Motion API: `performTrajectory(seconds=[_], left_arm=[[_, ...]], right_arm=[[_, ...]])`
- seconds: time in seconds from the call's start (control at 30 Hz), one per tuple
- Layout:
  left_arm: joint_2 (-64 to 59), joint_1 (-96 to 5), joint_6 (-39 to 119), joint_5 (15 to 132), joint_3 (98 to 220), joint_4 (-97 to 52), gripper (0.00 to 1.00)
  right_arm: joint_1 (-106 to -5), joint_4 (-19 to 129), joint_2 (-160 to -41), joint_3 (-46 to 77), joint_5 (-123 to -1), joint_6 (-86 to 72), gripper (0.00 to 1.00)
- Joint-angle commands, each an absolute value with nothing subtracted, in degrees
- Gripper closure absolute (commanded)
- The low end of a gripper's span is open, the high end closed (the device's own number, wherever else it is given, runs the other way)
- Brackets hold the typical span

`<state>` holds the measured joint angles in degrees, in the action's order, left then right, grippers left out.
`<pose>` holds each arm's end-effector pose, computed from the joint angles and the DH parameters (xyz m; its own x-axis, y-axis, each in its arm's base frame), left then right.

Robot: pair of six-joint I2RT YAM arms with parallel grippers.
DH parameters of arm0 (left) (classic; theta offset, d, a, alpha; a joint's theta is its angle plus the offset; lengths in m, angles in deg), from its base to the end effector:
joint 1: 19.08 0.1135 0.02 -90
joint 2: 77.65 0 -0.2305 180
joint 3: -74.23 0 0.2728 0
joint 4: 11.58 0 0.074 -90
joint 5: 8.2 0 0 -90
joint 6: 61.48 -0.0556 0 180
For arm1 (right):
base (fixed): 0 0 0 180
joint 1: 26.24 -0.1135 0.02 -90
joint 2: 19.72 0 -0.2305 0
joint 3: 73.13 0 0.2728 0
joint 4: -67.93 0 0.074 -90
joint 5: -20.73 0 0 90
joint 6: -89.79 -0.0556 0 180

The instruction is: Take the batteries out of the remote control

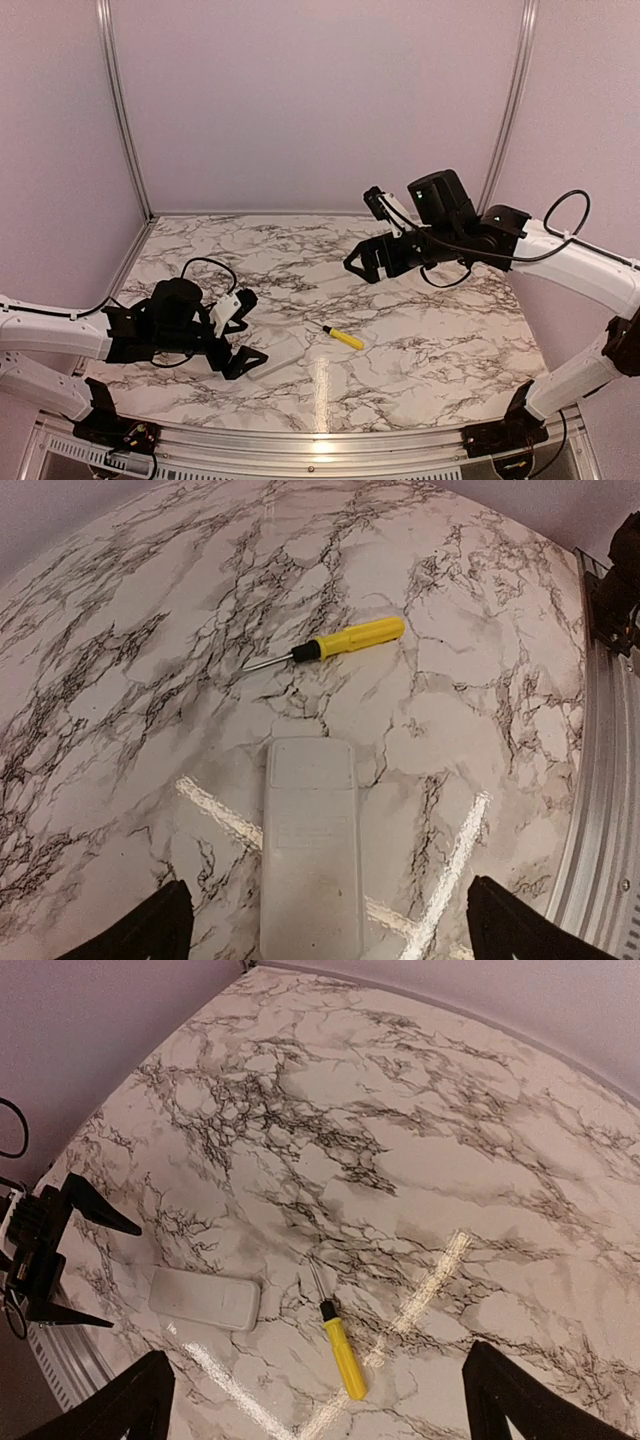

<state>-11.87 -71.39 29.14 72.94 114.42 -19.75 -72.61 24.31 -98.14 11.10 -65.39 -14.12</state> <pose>0.1636 -0.2258 0.1342 -0.3490 0.4343 -0.8304 0.8564 0.5075 -0.0946 0.2370 0.2541 0.2876 -0.5931 -0.2745 -0.7569 -0.6351 0.7373 0.2302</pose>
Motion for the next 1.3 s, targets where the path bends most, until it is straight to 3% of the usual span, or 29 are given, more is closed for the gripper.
performTrajectory(seconds=[0.0,0.63,0.67,0.93,1.27], left_arm=[[-6.65,-72.92,23.95,75.03,113.44,-13.85,0.01],[13.36,-73.27,15.62,77.21,115.76,-4.43,0.03],[14.04,-73.25,15.6,76.86,115.77,-4.23,0.06],[15.78,-73.24,14.31,73.99,116.0,-3.66,0.58],[7.53,-73.3,13.33,73.77,118.31,-9.6,0.91]], right_arm=[[-75.05,20.52,-99.32,13.14,-67.84,-15.49,0.01],[-76.23,13.56,-95.25,10.79,-68.63,-20.61,0.01],[-76.22,13.3,-94.96,10.65,-68.72,-20.74,0.01],[-76.25,11.98,-93.91,10.07,-69.01,-21.44,0.01],[-76.24,12.51,-94.05,11.47,-69.01,-22.63,0.01]])
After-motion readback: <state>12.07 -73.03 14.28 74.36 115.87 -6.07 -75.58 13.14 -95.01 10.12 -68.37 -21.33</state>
